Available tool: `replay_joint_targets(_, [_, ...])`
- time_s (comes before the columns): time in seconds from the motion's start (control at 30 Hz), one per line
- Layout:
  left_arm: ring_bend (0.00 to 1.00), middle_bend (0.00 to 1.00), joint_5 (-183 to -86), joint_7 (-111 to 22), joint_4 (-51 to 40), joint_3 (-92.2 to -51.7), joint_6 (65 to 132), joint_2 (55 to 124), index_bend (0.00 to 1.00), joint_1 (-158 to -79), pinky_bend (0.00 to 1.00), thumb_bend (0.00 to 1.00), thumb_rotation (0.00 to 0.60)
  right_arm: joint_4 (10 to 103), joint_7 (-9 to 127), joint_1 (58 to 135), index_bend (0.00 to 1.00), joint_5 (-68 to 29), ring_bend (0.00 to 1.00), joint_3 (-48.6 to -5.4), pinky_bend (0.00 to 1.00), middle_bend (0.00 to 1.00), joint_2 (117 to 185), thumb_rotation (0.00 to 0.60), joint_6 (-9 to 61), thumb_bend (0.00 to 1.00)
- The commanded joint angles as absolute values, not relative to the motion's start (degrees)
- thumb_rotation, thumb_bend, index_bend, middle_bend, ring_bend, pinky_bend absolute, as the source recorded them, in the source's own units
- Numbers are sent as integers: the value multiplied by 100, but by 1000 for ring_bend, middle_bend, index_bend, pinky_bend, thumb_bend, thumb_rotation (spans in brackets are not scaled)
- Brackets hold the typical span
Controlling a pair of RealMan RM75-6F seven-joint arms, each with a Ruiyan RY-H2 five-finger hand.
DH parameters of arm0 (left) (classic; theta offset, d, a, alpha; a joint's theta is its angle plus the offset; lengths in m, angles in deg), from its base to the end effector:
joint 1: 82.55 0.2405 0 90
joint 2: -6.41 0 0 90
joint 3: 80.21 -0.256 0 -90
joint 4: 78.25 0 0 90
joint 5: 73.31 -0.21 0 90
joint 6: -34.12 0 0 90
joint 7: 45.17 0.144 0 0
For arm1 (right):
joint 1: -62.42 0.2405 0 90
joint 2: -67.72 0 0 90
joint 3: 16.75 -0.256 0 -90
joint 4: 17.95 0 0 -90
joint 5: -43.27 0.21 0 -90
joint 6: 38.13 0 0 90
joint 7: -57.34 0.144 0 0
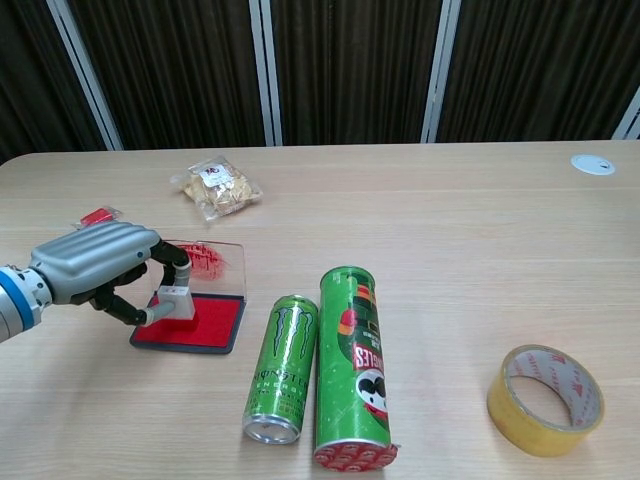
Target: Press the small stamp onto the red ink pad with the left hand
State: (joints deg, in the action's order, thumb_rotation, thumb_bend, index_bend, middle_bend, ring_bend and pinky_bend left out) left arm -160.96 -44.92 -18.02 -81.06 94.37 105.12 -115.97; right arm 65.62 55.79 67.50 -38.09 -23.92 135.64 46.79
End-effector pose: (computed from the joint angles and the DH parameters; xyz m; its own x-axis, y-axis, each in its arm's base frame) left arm -0.2326 0.2988 -0.0609 0.5282 0.2591 0.8086 0.7945 -0.4867 -0.3631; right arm -0.3389 -0.1988 0.1693 0.4837 0.0756 0.8720 -0.8744 0.0867 0.4775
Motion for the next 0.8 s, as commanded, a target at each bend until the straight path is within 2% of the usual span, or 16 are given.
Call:
replay_joint_targets(0.03, [919, 612, -16129, -4504, -1796, -8112, 9495, 10497, 669, -11584, 984, 413, 600, 6570, 5581, 6747, 0, -3811, 0, -2390, 0, 0, 13559, 600, 4682, 0])
replay_joint_targets(0.33, [919, 612, -16181, -4663, -1487, -8006, 9774, 10247, 670, -11556, 985, 413, 600, 6595, 5575, 6743, 0, -3820, 0, -2383, 0, 0, 13549, 600, 4687, 0])
replay_joint_targets(0.6, [919, 612, -16055, -4949, -993, -7846, 9956, 9543, 667, -11473, 985, 413, 600, 6616, 5559, 6753, 0, -3840, 0, -2369, 0, 0, 13548, 600, 4670, 0])
replay_joint_targets(0.8, [918, 607, -15824, -5147, -1379, -7900, 9800, 9308, 661, -11320, 982, 413, 600, 6649, 5526, 6760, 0, -3872, 0, -2352, 0, 0, 13548, 600, 4670, 0])
